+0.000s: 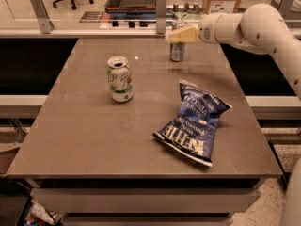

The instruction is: Pick redbull can

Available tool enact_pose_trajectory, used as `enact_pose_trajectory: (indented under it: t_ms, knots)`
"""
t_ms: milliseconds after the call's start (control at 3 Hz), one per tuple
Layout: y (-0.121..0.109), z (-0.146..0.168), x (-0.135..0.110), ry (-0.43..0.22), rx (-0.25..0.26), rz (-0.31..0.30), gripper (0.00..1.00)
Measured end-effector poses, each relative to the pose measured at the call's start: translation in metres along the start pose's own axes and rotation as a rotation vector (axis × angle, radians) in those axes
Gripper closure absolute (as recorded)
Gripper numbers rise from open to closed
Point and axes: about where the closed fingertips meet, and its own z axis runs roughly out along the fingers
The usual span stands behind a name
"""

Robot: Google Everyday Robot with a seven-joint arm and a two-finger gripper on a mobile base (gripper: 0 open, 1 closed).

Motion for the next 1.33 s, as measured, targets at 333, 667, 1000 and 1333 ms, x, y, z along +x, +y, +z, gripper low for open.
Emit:
enact_pose_trajectory:
  t_ms: [333, 667, 1000, 1333]
  knots:
    - [-0.0028, 0.0165, 0.0108, -0.005, -0.038, -0.011, 0.00]
    - [-0.0014, 0.0185, 0.0109, -0.005, -0.041, -0.010, 0.18]
    - [0.0007, 0.0212, 0.0114, -0.004, -0.046, -0.010, 0.41]
    - [0.0028, 0.0237, 0.0121, -0.004, -0.050, -0.009, 0.64]
